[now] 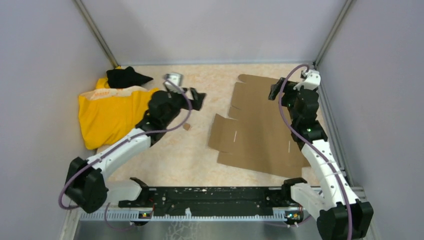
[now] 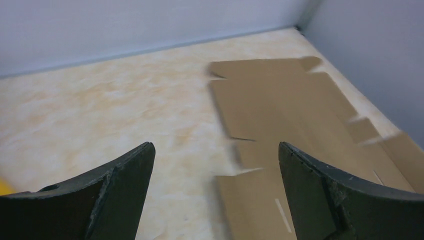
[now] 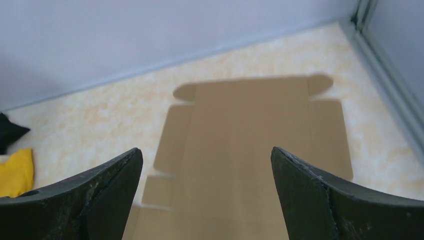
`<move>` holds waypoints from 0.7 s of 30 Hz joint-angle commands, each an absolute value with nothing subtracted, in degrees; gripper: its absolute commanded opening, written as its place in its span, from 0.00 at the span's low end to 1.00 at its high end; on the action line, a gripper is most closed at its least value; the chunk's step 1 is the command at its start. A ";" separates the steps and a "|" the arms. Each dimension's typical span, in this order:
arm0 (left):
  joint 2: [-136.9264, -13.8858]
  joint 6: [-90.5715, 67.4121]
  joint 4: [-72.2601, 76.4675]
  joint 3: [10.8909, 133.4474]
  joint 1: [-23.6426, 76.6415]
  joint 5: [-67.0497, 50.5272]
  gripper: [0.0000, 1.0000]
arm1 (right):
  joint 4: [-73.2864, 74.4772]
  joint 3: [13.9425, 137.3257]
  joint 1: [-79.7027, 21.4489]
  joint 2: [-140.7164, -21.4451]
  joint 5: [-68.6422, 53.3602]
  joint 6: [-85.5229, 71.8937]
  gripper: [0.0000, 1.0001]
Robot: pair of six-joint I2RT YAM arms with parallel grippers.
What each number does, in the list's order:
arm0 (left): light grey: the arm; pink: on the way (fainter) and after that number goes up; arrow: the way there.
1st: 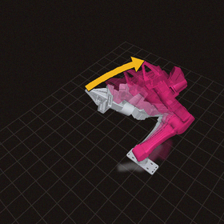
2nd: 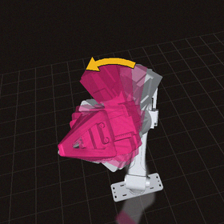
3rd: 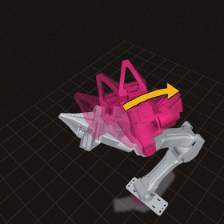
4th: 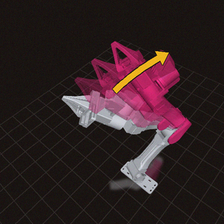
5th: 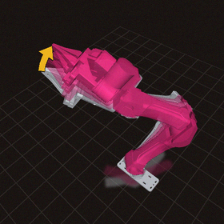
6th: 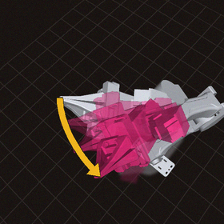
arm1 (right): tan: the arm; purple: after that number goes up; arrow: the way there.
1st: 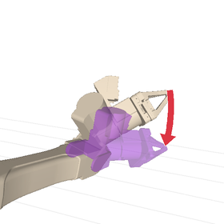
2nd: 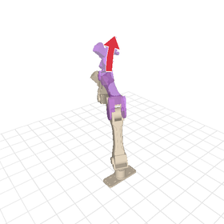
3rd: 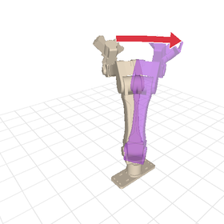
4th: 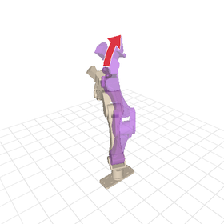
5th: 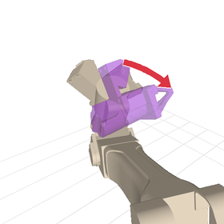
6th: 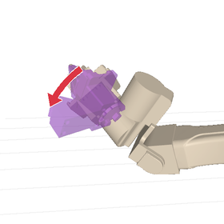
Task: Fold the paper box
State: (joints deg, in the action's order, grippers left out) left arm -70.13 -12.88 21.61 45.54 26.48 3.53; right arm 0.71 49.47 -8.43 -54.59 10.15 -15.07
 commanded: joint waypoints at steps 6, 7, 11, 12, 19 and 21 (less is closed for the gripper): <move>-86.98 -18.44 14.71 56.61 28.64 -25.63 0.99 | 16.36 44.25 -4.59 -51.66 10.22 -25.20 0.99; -89.08 -18.99 15.78 57.19 26.86 -31.59 0.99 | 17.35 44.17 -3.83 -51.91 9.41 -25.60 0.99; -91.86 -16.30 6.38 61.58 28.47 -20.61 0.99 | 22.14 43.76 -1.54 -54.66 11.99 -27.56 0.99; -91.78 -15.83 6.18 61.58 28.88 -19.10 0.99 | 22.42 43.36 -0.70 -55.43 11.91 -27.80 0.99; -88.33 -7.65 3.48 61.20 36.89 7.48 0.99 | 20.66 42.46 11.06 -61.12 1.32 -29.48 0.98; -87.99 -13.71 6.25 58.88 35.59 8.20 0.98 | 19.94 42.74 12.44 -62.41 0.33 -28.61 0.98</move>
